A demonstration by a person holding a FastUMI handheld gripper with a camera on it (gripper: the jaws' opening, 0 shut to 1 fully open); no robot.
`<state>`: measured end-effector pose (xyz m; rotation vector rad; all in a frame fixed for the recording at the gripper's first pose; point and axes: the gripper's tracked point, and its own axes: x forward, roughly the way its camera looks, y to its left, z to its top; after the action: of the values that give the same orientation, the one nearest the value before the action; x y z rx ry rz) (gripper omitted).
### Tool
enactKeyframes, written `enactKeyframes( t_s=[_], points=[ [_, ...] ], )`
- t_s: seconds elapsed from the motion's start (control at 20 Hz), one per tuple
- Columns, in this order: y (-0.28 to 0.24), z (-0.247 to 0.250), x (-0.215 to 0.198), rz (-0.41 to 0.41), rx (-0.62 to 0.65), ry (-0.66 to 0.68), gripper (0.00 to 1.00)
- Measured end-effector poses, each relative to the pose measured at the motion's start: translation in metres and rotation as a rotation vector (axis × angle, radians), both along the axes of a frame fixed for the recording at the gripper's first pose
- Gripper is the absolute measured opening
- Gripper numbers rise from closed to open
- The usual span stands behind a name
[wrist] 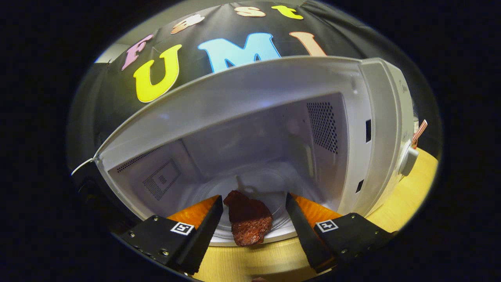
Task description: Open the microwave, put the food inside, and close the microwave door.
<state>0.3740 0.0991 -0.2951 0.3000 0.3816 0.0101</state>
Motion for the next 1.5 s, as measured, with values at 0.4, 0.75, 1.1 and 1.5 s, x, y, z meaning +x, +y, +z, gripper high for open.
enactKeyframes(
  t_s=[0.4, 0.75, 1.1, 1.5],
  points=[
    [0.004, 0.05, -0.051, 0.094, -0.049, -0.038, 0.98],
    [-0.002, 0.122, -0.126, 0.113, -0.07, -0.126, 0.98],
    [0.01, 0.165, -0.214, 0.163, -0.097, -0.175, 0.98],
    [0.066, 0.192, -0.289, 0.277, -0.077, -0.221, 0.97]
  ],
)
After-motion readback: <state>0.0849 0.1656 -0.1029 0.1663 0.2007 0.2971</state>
